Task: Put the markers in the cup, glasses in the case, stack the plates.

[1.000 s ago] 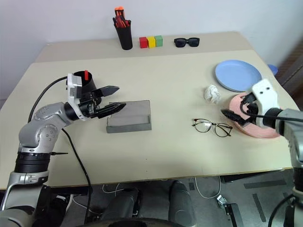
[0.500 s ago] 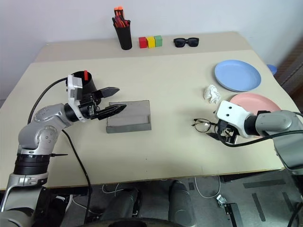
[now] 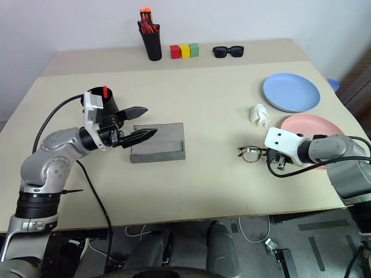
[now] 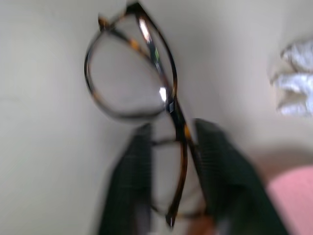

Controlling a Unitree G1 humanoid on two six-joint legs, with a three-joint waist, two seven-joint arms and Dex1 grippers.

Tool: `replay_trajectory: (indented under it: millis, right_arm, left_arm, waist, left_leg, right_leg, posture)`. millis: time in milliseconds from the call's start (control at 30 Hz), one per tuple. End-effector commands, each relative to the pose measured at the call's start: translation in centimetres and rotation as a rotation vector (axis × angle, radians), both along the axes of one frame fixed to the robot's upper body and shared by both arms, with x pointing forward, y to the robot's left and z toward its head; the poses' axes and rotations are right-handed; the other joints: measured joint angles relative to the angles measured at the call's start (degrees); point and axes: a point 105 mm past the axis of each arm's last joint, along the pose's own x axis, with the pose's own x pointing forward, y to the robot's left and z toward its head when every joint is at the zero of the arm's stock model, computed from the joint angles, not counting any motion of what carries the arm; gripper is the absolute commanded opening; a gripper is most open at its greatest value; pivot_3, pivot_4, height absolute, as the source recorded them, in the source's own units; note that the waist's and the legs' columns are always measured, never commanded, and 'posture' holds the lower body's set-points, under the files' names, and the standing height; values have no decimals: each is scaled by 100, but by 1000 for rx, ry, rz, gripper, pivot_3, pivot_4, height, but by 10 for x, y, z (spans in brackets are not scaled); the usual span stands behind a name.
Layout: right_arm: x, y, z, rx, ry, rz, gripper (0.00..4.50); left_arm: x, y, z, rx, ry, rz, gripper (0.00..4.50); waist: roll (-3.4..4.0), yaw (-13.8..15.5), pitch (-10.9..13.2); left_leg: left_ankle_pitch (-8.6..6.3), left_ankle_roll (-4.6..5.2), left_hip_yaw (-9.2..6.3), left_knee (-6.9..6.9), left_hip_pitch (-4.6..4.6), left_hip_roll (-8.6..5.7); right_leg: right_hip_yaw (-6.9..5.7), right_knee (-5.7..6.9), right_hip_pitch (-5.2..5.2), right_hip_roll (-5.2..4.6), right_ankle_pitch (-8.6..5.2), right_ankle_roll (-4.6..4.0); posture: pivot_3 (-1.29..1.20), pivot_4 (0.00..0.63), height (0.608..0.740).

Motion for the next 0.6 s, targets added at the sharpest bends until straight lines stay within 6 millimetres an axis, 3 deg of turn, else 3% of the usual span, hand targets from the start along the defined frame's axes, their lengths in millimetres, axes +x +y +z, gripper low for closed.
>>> replay_trajectory:
  millis: [33, 200, 300, 467, 533, 600]
  right_arm:
    - [4, 3, 8, 15, -30, 9, 23]
    - [4, 6, 7, 18, -25, 23, 23]
    - [5, 16, 22, 59, -51, 55, 23]
    - [11, 65, 73, 245, -154, 160, 23]
    - [18, 87, 82, 304, -187, 179, 23]
    - [24, 120, 86, 404, -207, 225, 23]
  left_arm:
    - [-4, 0, 9, -12, -35, -13, 4500]
    - [-4, 2, 8, -10, -32, -11, 4500]
    - [-5, 7, 6, -3, -25, -7, 4500]
    - [-13, 37, 13, 37, 0, 43, 4500]
    - [-15, 52, 18, 25, 13, 82, 4500]
    - [-19, 69, 11, 57, 26, 135, 4500]
  waist:
    - [-3, 0, -1]
    - [-3, 0, -1]
    - [-3, -11, -1]
    - [3, -80, 4]
    - [0, -51, 4]
    - [-8, -37, -1]
  left_leg:
    - [0, 0, 0, 0, 0, 0]
    - [0, 0, -1, 0, 1, 0]
    - [0, 0, 0, 0, 1, 0]
    - [0, 0, 2, -3, -1, 6]
    - [0, 0, -1, -6, -1, 11]
    - [0, -1, -4, -6, -2, 13]
  right_leg:
    - [0, -1, 1, 0, 0, 0]
    - [0, 0, 1, 0, 0, 0]
    - [0, 0, 1, 0, 0, 0]
    - [1, 5, -11, 5, 3, -5]
    - [1, 8, -16, 11, 3, -7]
    - [-1, 5, -14, 13, 3, -7]
  posture:
    - [0, 150, 740]
    - [0, 150, 740]
    - [0, 150, 740]
    - [0, 150, 740]
    - [0, 150, 740]
    - [0, 150, 740]
